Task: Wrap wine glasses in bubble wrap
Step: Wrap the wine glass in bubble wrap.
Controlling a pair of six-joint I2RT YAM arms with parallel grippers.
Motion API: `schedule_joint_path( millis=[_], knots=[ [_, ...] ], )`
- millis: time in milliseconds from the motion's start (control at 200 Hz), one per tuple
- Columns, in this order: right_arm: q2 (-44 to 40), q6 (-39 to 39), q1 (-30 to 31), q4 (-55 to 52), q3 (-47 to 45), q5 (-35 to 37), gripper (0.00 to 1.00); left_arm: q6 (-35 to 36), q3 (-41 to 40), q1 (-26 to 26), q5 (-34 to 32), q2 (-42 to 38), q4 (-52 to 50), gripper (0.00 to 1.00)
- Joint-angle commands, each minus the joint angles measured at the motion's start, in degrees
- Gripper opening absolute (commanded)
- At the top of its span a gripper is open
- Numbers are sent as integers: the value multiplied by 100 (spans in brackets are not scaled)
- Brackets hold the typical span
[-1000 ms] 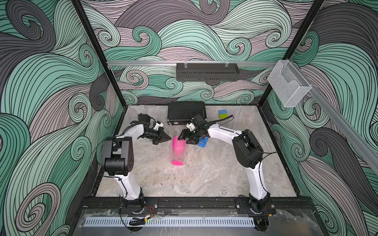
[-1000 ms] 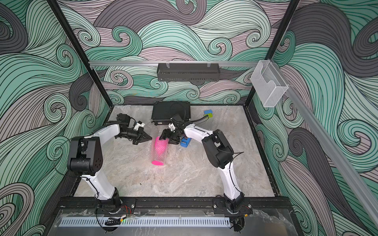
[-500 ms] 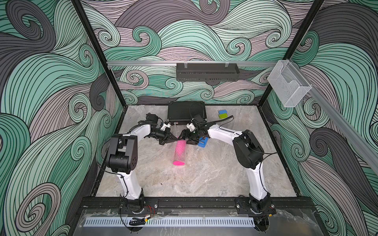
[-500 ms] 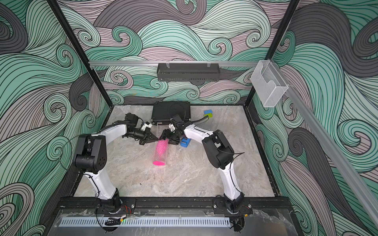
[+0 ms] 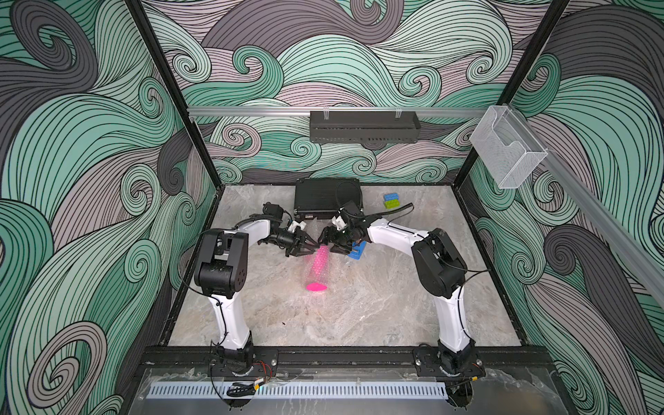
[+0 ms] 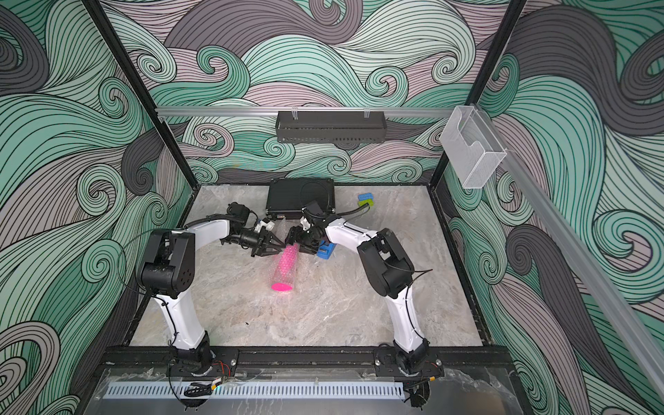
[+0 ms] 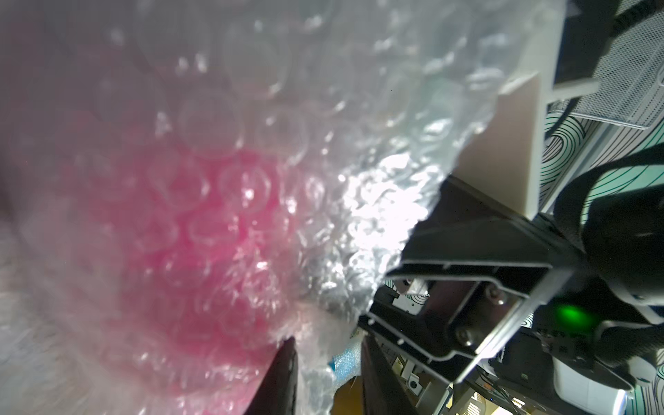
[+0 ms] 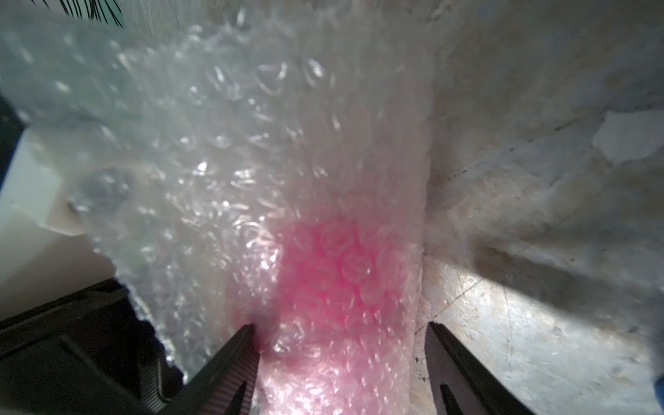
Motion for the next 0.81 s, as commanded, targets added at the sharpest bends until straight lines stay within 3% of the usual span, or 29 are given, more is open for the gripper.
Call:
schedule_joint_path(
  millis=[0, 330, 696, 801],
  knots=[
    [-202, -80, 48, -336, -93, -19, 76, 183, 62, -48, -816, 472, -174, 32],
    [-984, -307, -215, -458, -392, -74, 75, 239, 169, -27, -947, 519, -332, 34],
    [-307, -91, -85, -347, 285, -671, 40, 238, 189, -35, -890, 542, -317, 34],
    [-248, -82, -60, -283, 316, -660, 39, 227, 129, -45, -891, 507, -262, 33]
  ],
)
